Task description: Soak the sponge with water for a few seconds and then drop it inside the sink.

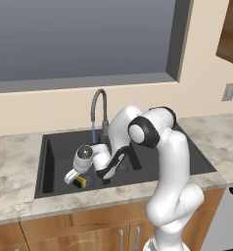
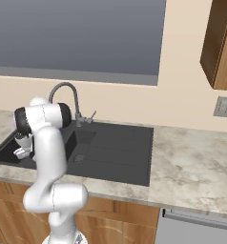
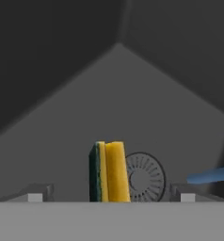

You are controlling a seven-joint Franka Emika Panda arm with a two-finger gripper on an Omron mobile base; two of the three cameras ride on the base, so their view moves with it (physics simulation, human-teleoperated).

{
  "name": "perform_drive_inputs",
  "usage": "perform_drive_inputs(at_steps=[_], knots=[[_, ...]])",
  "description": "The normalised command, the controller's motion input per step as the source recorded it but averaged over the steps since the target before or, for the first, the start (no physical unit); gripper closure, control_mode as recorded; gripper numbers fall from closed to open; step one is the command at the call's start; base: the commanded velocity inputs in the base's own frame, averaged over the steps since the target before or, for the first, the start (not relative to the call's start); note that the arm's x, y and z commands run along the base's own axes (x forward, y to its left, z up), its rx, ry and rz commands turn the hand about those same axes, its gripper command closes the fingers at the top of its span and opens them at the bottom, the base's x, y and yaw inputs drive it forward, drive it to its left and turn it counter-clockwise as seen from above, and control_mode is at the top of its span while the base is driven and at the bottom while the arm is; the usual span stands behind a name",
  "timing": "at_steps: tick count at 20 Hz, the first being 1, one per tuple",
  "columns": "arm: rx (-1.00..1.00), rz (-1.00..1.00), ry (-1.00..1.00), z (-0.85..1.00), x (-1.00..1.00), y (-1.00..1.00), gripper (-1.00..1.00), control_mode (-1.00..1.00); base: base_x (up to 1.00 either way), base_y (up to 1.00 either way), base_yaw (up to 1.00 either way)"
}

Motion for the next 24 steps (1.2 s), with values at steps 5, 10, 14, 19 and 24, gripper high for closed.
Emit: perform_drive_inputs(at_steps=[5, 10, 14, 19, 24], knots=[[0.0, 0.02, 0.0, 0.77, -0.24, 0.01, -1.0, -1.0, 0.0, 0.0, 0.0], [0.0, 0.06, 0.0, 0.6, -0.48, 0.06, -1.0, -1.0, 0.0, 0.0, 0.0], [0.0, 0.05, 0.0, 0.89, -0.19, 0.06, -1.0, -1.0, 0.0, 0.0, 0.0], [0.0, 0.01, 0.0, 0.98, 0.05, 0.0, -1.0, -1.0, 0.0, 0.0, 0.0], [0.0, 0.0, 0.0, 0.94, 0.03, 0.06, -1.0, -1.0, 0.0, 0.0, 0.0]])
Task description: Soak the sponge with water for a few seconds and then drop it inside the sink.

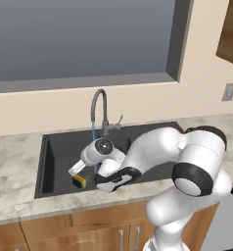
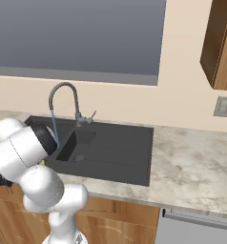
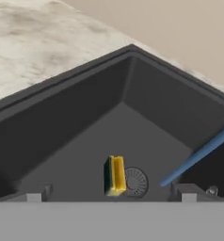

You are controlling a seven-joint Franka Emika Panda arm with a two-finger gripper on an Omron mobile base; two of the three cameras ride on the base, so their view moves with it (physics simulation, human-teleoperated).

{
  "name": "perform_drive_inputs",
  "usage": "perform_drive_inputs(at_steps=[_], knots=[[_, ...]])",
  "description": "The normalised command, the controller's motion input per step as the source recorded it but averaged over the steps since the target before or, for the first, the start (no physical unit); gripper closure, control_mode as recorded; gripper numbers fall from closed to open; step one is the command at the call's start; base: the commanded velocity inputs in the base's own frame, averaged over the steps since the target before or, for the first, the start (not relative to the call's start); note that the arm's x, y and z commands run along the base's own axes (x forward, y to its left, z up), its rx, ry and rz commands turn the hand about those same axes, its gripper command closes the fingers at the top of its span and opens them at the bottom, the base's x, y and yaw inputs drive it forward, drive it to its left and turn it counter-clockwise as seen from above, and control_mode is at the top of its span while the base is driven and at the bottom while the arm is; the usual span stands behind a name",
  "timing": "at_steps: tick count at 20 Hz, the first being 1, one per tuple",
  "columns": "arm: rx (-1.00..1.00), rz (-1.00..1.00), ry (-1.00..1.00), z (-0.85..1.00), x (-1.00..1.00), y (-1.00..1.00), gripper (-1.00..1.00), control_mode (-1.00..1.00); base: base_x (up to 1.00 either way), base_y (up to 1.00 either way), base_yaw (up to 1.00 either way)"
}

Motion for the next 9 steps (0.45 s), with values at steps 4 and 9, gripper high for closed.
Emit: perform_drive_inputs(at_steps=[4, 9], knots=[[0.0, 0.01, 0.03, 0.98, 0.0, 0.15, -1.0, -1.0, 0.0, 0.0, 0.0], [0.0, 0.02, 0.16, 0.94, 0.05, 0.12, -1.0, -1.0, 0.0, 0.0, 0.0]])
